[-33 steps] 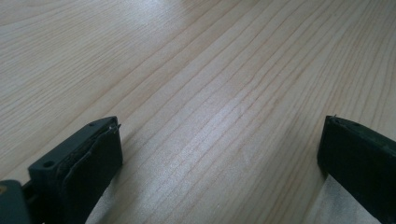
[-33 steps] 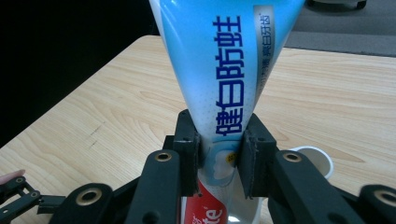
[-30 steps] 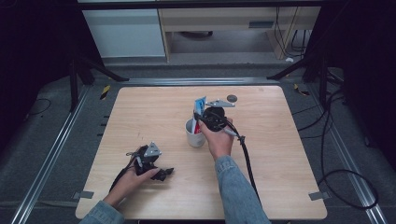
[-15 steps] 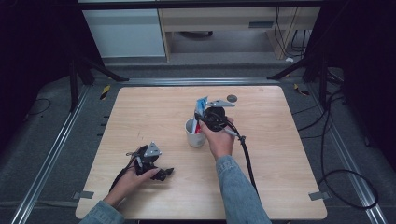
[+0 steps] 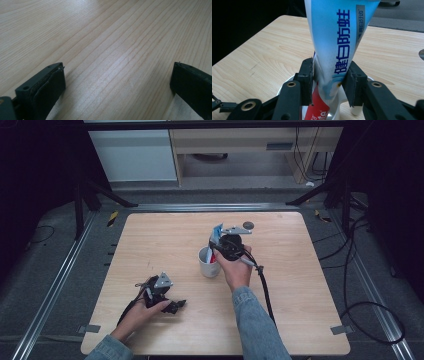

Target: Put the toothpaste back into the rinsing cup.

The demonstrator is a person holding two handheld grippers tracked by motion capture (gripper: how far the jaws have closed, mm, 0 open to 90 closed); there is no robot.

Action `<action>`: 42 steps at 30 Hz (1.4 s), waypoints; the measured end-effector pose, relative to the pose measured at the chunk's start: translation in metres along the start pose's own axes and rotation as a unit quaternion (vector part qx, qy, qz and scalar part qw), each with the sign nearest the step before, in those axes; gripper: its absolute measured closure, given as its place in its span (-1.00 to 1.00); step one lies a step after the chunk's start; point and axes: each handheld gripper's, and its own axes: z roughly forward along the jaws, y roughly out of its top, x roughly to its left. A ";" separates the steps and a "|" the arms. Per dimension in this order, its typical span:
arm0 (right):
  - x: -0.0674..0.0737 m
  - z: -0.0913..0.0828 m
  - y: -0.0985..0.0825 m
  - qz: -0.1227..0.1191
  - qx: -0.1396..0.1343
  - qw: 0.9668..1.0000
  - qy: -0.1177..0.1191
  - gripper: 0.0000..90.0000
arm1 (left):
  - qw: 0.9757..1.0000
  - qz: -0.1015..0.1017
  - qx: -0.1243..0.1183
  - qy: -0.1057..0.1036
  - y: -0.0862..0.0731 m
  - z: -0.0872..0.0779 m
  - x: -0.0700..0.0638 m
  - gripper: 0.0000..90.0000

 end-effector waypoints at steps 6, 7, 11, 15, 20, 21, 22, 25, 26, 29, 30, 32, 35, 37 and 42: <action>-0.001 -0.001 0.000 0.000 0.002 1.000 -0.005 0.32 | 1.000 0.000 0.000 0.000 0.000 0.000 0.000 -1.00; -0.001 -0.001 0.000 0.000 0.002 1.000 -0.005 0.32 | 1.000 0.000 0.000 0.000 0.000 0.000 0.000 -1.00; -0.001 -0.002 0.000 -0.003 0.003 1.000 -0.007 0.30 | 1.000 0.000 0.000 0.000 0.000 0.000 0.000 -1.00; -0.002 -0.003 0.000 -0.004 0.005 1.000 -0.009 0.27 | 1.000 0.000 0.000 0.000 0.000 0.000 0.000 -1.00; -0.001 -0.004 0.001 -0.006 0.007 1.000 -0.013 0.24 | 1.000 0.000 0.000 0.000 0.000 0.000 0.000 -1.00; -0.001 -0.004 0.001 -0.009 0.006 1.000 -0.013 0.23 | 1.000 0.000 0.000 0.000 0.000 0.000 0.000 -1.00; -0.001 -0.005 0.002 -0.009 0.005 1.000 -0.015 0.21 | 1.000 0.000 0.000 0.000 0.000 0.000 0.000 -1.00; -0.001 -0.006 0.003 -0.016 0.006 1.000 -0.019 0.19 | 1.000 0.000 0.000 0.000 0.000 0.000 0.000 -1.00; -0.001 -0.006 0.003 -0.018 0.006 1.000 -0.021 0.17 | 1.000 0.000 0.000 0.000 0.000 0.000 0.000 -1.00; -0.001 -0.007 0.004 -0.017 0.007 1.000 -0.024 0.13 | 1.000 0.000 0.000 0.000 0.000 0.000 0.000 -1.00; -0.001 -0.008 0.004 -0.014 0.009 1.000 -0.024 0.11 | 1.000 0.000 0.000 0.000 0.000 0.000 0.000 -1.00; -0.001 -0.008 0.004 -0.016 0.008 0.999 -0.027 0.10 | 1.000 0.000 0.000 0.000 0.000 0.000 0.000 -1.00; -0.001 -0.009 0.004 -0.018 0.010 0.999 -0.029 0.05 | 1.000 0.000 0.000 0.000 0.000 0.000 0.000 -1.00; -0.001 -0.010 0.004 -0.017 0.014 0.999 -0.032 0.00 | 1.000 0.000 0.000 0.000 0.000 0.000 0.000 -1.00; 0.000 -0.012 0.004 -0.020 0.018 0.999 -0.038 -0.09 | 1.000 0.000 0.000 0.000 0.000 0.000 0.000 -1.00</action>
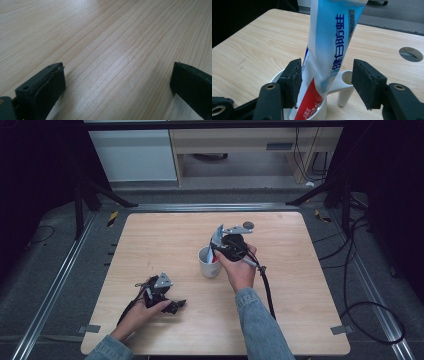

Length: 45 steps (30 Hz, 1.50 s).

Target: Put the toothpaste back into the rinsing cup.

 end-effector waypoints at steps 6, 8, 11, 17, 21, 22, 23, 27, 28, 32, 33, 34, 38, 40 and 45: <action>0.001 -0.003 0.001 -0.015 0.002 1.000 -0.010 -0.18 | 1.000 0.000 0.000 0.000 0.000 0.000 0.000 -1.00; 0.001 -0.004 0.002 -0.022 0.003 1.000 -0.015 -0.21 | 1.000 0.000 0.000 0.000 0.000 0.000 0.000 -1.00; 0.001 -0.006 0.003 -0.033 0.008 0.999 -0.023 -0.27 | 1.000 0.000 0.000 0.000 0.000 0.000 0.000 -1.00; 0.001 -0.008 0.005 -0.056 0.022 0.997 -0.037 -0.53 | 1.000 -0.002 -0.002 0.000 0.000 0.000 0.000 -1.00; 0.001 -0.011 0.007 -0.063 0.033 0.996 -0.046 -0.68 | 1.000 -0.001 -0.002 -0.001 0.000 0.000 0.000 -1.00; 0.001 -0.012 0.008 -0.064 0.036 0.996 -0.046 -0.72 | 1.000 -0.001 -0.002 -0.001 0.000 0.000 0.000 -1.00; 0.000 -0.014 0.008 -0.068 0.036 0.996 -0.046 -0.73 | 1.000 -0.001 -0.002 -0.001 0.000 0.000 0.000 -1.00; -0.001 -0.019 0.010 -0.072 0.035 0.996 -0.043 -0.79 | 1.000 -0.001 -0.002 -0.001 0.000 0.001 0.000 -1.00; -0.001 -0.020 0.010 -0.072 0.035 0.996 -0.042 -0.80 | 1.000 -0.001 -0.002 -0.001 0.000 0.001 0.000 -1.00; -0.002 -0.025 0.011 -0.082 0.034 0.995 -0.036 -0.82 | 1.000 0.000 -0.002 0.000 0.000 0.000 0.000 -1.00; -0.003 -0.026 0.011 -0.083 0.034 0.995 -0.035 -0.82 | 1.000 0.000 -0.002 0.000 0.000 0.000 0.000 -1.00; -0.003 -0.027 0.011 -0.085 0.035 0.995 -0.034 -0.83 | 1.000 0.000 -0.002 0.000 0.000 0.000 0.000 -1.00; -0.006 -0.033 0.012 -0.093 0.034 0.994 -0.038 -0.83 | 1.000 0.000 -0.002 -0.001 0.000 0.001 0.000 -1.00; -0.007 -0.036 0.012 -0.094 0.032 0.994 -0.040 -0.83 | 1.000 0.000 -0.002 -0.001 0.000 0.001 0.000 -1.00; -0.012 -0.042 0.013 -0.095 0.030 0.994 -0.045 -0.83 | 1.000 0.000 -0.002 -0.001 0.000 0.001 0.000 -1.00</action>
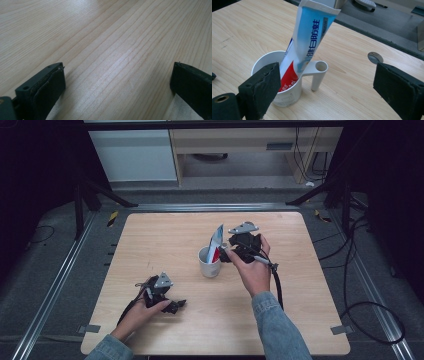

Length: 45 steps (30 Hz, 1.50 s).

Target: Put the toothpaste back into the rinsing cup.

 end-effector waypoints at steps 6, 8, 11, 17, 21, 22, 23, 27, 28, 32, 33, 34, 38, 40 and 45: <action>-0.002 -0.004 0.000 -0.005 -0.001 1.000 -0.001 -0.82 | 1.000 0.000 0.000 0.000 0.000 0.000 0.000 -1.00; -0.003 -0.005 0.000 -0.006 -0.003 1.000 -0.003 -0.81 | 1.000 0.000 0.000 0.000 0.000 0.000 0.000 -1.00; -0.004 -0.008 0.001 -0.009 -0.006 1.000 -0.005 -0.80 | 1.000 0.000 0.000 0.000 0.000 0.000 0.000 -1.00; -0.007 -0.012 -0.001 -0.009 -0.006 1.000 -0.010 -0.79 | 1.000 0.000 0.000 0.000 0.000 0.000 0.000 -1.00; -0.010 -0.016 -0.002 -0.009 -0.006 1.000 -0.013 -0.78 | 1.000 0.000 0.000 0.000 0.000 0.000 0.000 -1.00; -0.011 -0.017 -0.003 -0.009 -0.005 1.000 -0.015 -0.78 | 1.000 0.000 0.000 0.000 0.000 0.000 0.000 -1.00; -0.012 -0.018 -0.003 -0.008 -0.004 1.000 -0.016 -0.78 | 1.000 0.000 0.000 0.000 0.000 0.000 0.000 -1.00; -0.015 -0.021 -0.005 -0.008 -0.003 1.000 -0.017 -0.78 | 1.000 0.000 0.000 0.000 0.000 0.000 0.000 -1.00; -0.015 -0.022 -0.005 -0.008 -0.003 1.000 -0.018 -0.78 | 1.000 0.000 0.000 0.000 0.000 0.000 0.000 -1.00; -0.018 -0.025 -0.007 -0.008 -0.004 1.000 -0.021 -0.78 | 1.000 0.000 0.000 0.000 0.000 0.000 0.000 -1.00; -0.020 -0.026 -0.008 -0.008 -0.004 1.000 -0.022 -0.78 | 1.000 0.000 0.000 0.000 0.000 0.000 0.000 -1.00; -0.021 -0.027 -0.009 -0.008 -0.004 1.000 -0.024 -0.78 | 1.000 -0.001 0.000 0.000 0.000 0.000 0.000 -1.00; -0.026 -0.032 -0.013 -0.004 -0.002 1.000 -0.029 -0.78 | 1.000 -0.001 0.000 0.000 0.000 0.000 0.000 -1.00; -0.028 -0.035 -0.015 -0.002 -0.001 0.999 -0.033 -0.78 | 1.000 -0.001 0.000 0.000 0.000 0.000 0.000 -1.00; -0.036 -0.041 -0.022 0.006 -0.002 0.999 -0.042 -0.77 | 1.000 -0.001 0.002 0.001 0.001 0.001 0.000 -1.00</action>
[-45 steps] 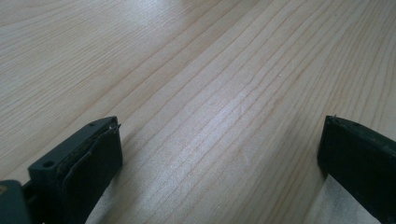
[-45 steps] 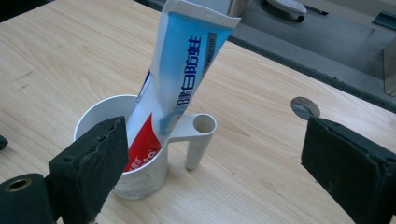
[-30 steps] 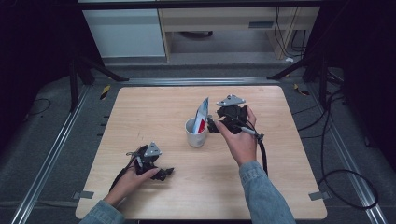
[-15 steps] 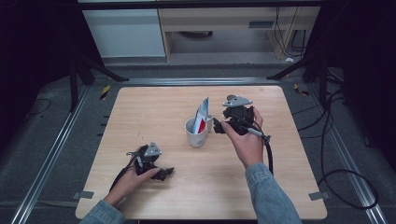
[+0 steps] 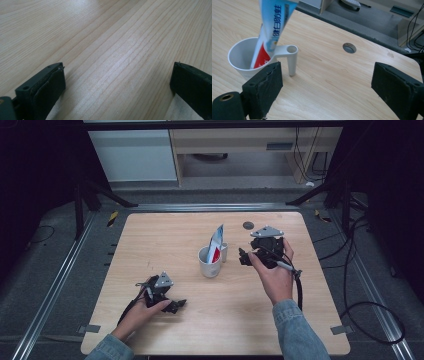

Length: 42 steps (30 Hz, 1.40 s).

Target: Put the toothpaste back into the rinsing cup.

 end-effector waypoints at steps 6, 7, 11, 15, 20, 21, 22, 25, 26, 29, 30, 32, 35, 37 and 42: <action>-0.013 -0.004 -0.010 0.005 0.003 1.000 -0.008 -0.72 | 1.000 0.000 0.000 0.000 0.000 0.000 0.000 -1.00; -0.015 -0.005 -0.013 0.006 0.002 1.000 -0.009 -0.71 | 1.000 0.000 0.000 0.000 0.000 0.000 0.000 -1.00; -0.023 -0.006 -0.023 0.012 0.007 1.000 -0.012 -0.68 | 1.000 0.000 0.000 0.000 0.000 0.000 0.000 -1.00; -0.029 -0.006 -0.035 0.016 0.016 1.000 -0.016 -0.67 | 1.000 0.000 0.000 0.000 0.000 0.000 0.000 -1.00; -0.036 -0.006 -0.050 0.014 0.026 0.999 -0.020 -0.67 | 1.000 0.000 0.000 0.000 0.000 0.000 0.000 -1.00; -0.037 -0.006 -0.053 0.014 0.027 0.999 -0.021 -0.67 | 1.000 0.000 0.000 0.000 0.000 0.000 0.000 -1.00; -0.038 -0.006 -0.057 0.014 0.028 0.999 -0.022 -0.67 | 1.000 0.000 0.000 0.000 0.000 0.000 0.000 -1.00; -0.040 -0.006 -0.066 0.013 0.030 0.999 -0.026 -0.68 | 1.000 0.000 0.000 0.000 0.000 0.000 0.000 -1.00; -0.042 -0.005 -0.070 0.014 0.031 0.999 -0.027 -0.68 | 1.000 0.000 0.000 0.000 0.000 0.000 0.000 -1.00; -0.044 -0.003 -0.081 0.018 0.037 0.999 -0.029 -0.72 | 1.000 0.000 0.000 0.000 0.000 0.000 0.000 -1.00; -0.045 -0.002 -0.084 0.020 0.040 0.999 -0.029 -0.73 | 1.000 0.000 0.000 0.000 0.000 0.000 0.000 -1.00; -0.046 0.000 -0.090 0.027 0.045 0.998 -0.029 -0.73 | 1.000 0.000 0.000 0.000 0.000 0.000 0.000 -1.00; -0.047 0.002 -0.099 0.029 0.050 0.998 -0.030 -0.74 | 1.000 0.000 0.000 0.000 0.000 0.000 0.000 -1.00; -0.046 0.003 -0.104 0.033 0.053 0.998 -0.029 -0.75 | 1.000 0.000 0.000 0.000 0.000 0.000 0.000 -1.00; -0.045 0.008 -0.117 0.044 0.058 0.997 -0.026 -0.75 | 1.000 0.000 0.000 0.000 0.000 0.000 0.000 -1.00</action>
